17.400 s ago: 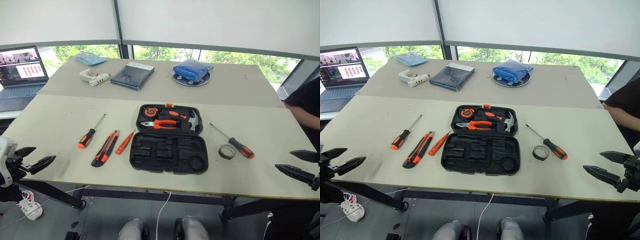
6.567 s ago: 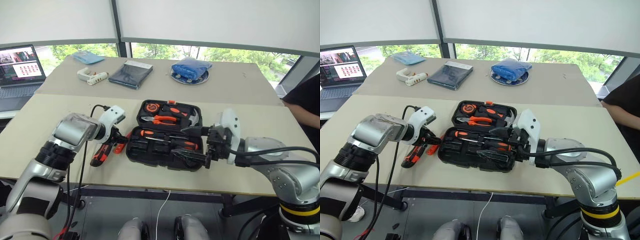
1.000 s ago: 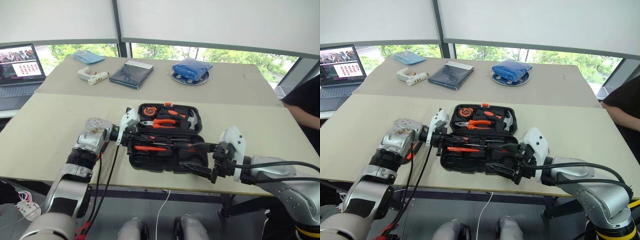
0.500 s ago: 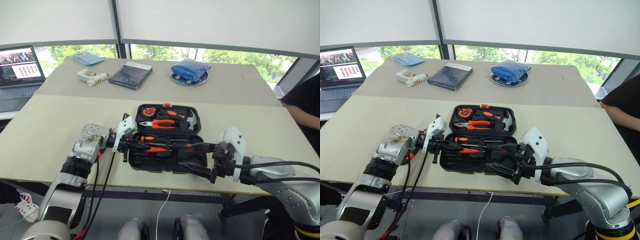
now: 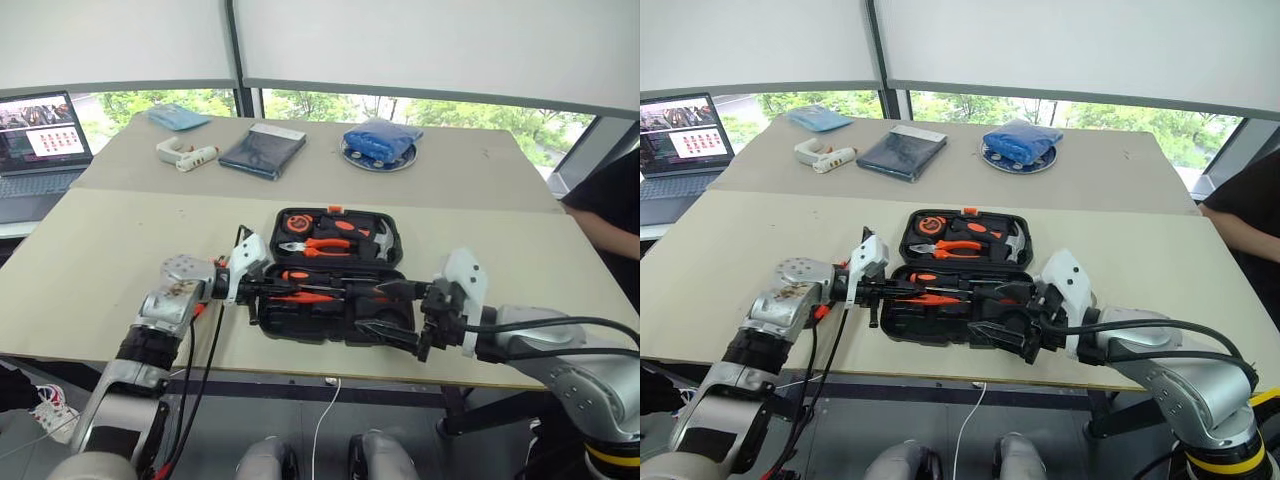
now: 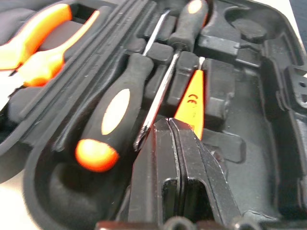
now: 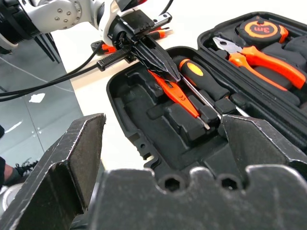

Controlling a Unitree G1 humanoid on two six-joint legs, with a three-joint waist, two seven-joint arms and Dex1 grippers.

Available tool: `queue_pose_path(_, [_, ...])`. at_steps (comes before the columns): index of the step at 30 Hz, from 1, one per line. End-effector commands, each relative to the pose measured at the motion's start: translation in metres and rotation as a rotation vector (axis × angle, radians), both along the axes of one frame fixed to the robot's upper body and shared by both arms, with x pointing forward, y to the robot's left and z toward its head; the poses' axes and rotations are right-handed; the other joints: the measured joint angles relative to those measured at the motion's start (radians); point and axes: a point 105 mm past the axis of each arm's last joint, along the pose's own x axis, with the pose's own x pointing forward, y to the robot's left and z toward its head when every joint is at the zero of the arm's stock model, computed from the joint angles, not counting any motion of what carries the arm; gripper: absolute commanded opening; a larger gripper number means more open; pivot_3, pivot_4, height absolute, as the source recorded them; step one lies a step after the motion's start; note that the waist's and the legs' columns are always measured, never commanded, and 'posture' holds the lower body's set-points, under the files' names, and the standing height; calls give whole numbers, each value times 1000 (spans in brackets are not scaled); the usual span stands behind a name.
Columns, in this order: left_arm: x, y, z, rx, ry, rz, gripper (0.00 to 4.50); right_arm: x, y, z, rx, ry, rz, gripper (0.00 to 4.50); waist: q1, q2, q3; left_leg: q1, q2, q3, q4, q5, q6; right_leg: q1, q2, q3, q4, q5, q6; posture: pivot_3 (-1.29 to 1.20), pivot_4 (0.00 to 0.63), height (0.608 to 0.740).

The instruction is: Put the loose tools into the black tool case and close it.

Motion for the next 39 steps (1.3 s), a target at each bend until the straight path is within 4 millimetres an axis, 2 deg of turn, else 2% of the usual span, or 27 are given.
queue_pose_path(1, [-15,45,34,-14,-116,228,2184,5,5,16,-2,-89,74,4500,0,0,0,1,0,0,-1,0,0,0,-1,0,0,0,0,0,150,718])
queue_pose_path(5, [-39,96,28,64,-105,472,3736,11,13,16,-29,-119,145,4500,4,1,0,3,0,0,-4,1,-1,1,-2,0,-1,-2,1,0,150,718])
queue_pose_path(7, [-48,112,23,103,-91,546,4466,12,16,14,-38,-121,174,4500,9,0,0,3,0,0,-5,0,-1,1,-2,-1,-1,-2,2,0,150,718])
queue_pose_path(9, [-55,119,22,110,-61,601,4466,13,19,12,-41,-119,201,4500,18,0,0,1,0,0,-5,0,-2,1,-2,-1,-1,-3,2,0,150,718])
queue_pose_path(12, [-51,118,17,123,26,657,4466,15,25,9,-43,-119,234,4500,32,0,0,1,0,0,-5,-4,-10,1,-4,-2,-2,-3,3,0,150,718])
queue_pose_path(16, [-36,102,13,138,133,622,4466,15,32,7,-38,-121,259,4500,34,0,0,1,-1,0,-5,-3,-12,1,-4,-3,-1,-2,3,0,150,718])
queue_pose_path(21, [-8,100,1,213,271,692,4466,11,35,5,-35,-130,257,4500,27,0,0,1,-1,1,-5,-2,-13,0,0,-3,0,-2,2,0,150,718])
queue_pose_path(23, [2,99,-21,315,340,729,4466,8,35,2,-34,-130,246,4500,25,0,0,1,-1,1,-6,1,-12,0,2,-2,0,-3,2,0,150,718])
queue_pose_path(26, [5,96,-33,361,385,733,4466,5,33,0,-34,-128,223,4500,24,1,0,2,-1,1,-7,4,-7,0,2,-2,1,-3,1,0,150,718])
queue_pose_path(30, [4,96,-36,367,374,706,3464,3,27,-1,-30,-117,189,4500,24,1,0,5,-1,2,-8,4,-8,0,1,0,1,-3,0,0,150,718])
queue_pose_path(33, [9,97,-18,319,279,646,2486,0,22,-2,-36,-98,177,4500,25,1,0,5,-1,2,-8,0,-14,0,-2,0,1,-4,0,0,150,718])
queue_pose_path(35, [16,86,21,209,151,530,1709,-5,18,-4,-44,-72,177,4500,25,1,0,5,-1,2,-8,0,-15,0,-4,0,1,-3,0,0,150,718])
queue_pose_path(37, [12,64,58,142,37,324,1632,-11,14,-6,-53,-50,180,4500,30,-1,1,1,0,1,-8,0,-15,-2,-4,-1,1,-3,-1,0,150,718])
queue_pose_path(39, [-5,35,74,174,-30,68,1632,-15,10,-8,-63,-35,177,4500,33,-3,2,-4,0,0,-6,0,-14,-6,-3,-2,1,0,-6,0,150,718])
